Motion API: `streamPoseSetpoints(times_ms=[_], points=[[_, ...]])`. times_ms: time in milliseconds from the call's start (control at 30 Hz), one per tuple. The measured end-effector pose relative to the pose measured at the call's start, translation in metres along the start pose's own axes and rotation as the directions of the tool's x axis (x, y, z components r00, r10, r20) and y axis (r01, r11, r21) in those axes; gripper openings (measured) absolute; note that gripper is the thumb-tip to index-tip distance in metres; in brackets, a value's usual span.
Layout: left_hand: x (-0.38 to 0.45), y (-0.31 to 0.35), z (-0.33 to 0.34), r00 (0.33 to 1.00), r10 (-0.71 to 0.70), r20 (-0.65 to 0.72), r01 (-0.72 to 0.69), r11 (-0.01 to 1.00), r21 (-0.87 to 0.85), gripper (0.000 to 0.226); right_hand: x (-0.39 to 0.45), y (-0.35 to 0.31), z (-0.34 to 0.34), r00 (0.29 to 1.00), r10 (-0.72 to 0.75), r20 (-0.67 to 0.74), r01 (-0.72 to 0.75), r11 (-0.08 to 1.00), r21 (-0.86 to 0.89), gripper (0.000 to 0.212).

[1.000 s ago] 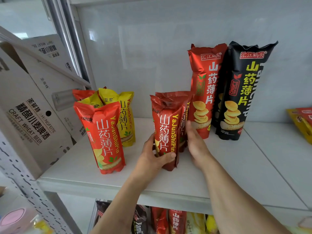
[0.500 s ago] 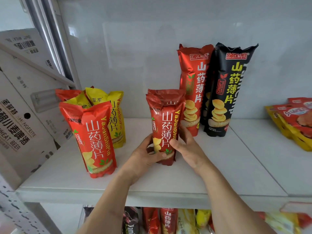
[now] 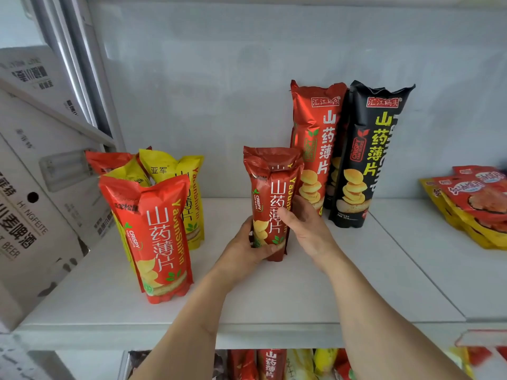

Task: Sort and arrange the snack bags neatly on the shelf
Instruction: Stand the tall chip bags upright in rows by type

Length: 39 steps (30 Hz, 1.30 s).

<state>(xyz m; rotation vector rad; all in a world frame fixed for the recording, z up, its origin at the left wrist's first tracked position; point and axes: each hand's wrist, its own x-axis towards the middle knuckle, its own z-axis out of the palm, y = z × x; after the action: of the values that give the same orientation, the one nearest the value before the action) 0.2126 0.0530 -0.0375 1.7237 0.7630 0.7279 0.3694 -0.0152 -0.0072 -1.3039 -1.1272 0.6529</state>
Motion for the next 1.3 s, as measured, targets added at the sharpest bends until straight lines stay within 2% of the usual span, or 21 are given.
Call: streamPoseSetpoints(times_ms=[100, 400, 567, 700, 867, 1033, 1300], points=[[0.015, -0.002, -0.002, 1.0, -0.014, 0.028, 0.014, 1.0, -0.008, 0.084, 0.004, 0.001, 0.005, 1.0, 0.009, -0.01, -0.009, 1.0, 0.004, 0.075], [0.057, -0.006, -0.004, 1.0, -0.026, -0.01, 0.026, 0.999, -0.031, 0.08, 0.034, 0.025, 0.01, 0.998, 0.043, -0.037, -0.044, 0.999, -0.028, 0.058], [0.079, -0.005, -0.004, 0.999, -0.042, -0.007, 0.042, 0.999, 0.0, 0.072, 0.05, 0.032, 0.014, 0.994, 0.037, -0.102, -0.039, 0.999, -0.017, 0.05], [0.092, -0.006, -0.008, 0.997, -0.064, 0.033, 0.063, 0.997, 0.045, 0.069, 0.057, 0.039, 0.021, 0.982, 0.071, -0.176, -0.076, 0.997, -0.019, 0.056], [0.106, -0.009, -0.012, 0.99, -0.107, 0.09, 0.102, 0.993, 0.05, 0.075, 0.061, 0.041, 0.025, 0.973, 0.095, -0.21, -0.101, 0.995, -0.016, 0.051], [0.114, -0.006, -0.01, 0.987, -0.11, 0.116, 0.104, 0.993, 0.055, 0.07, 0.063, 0.035, 0.029, 0.956, 0.123, -0.264, -0.14, 0.989, -0.044, 0.052], [0.115, -0.006, -0.008, 0.992, -0.113, 0.048, 0.109, 0.991, 0.083, 0.073, 0.065, 0.034, 0.033, 0.932, 0.112, -0.345, -0.188, 0.962, -0.197, 0.057]])
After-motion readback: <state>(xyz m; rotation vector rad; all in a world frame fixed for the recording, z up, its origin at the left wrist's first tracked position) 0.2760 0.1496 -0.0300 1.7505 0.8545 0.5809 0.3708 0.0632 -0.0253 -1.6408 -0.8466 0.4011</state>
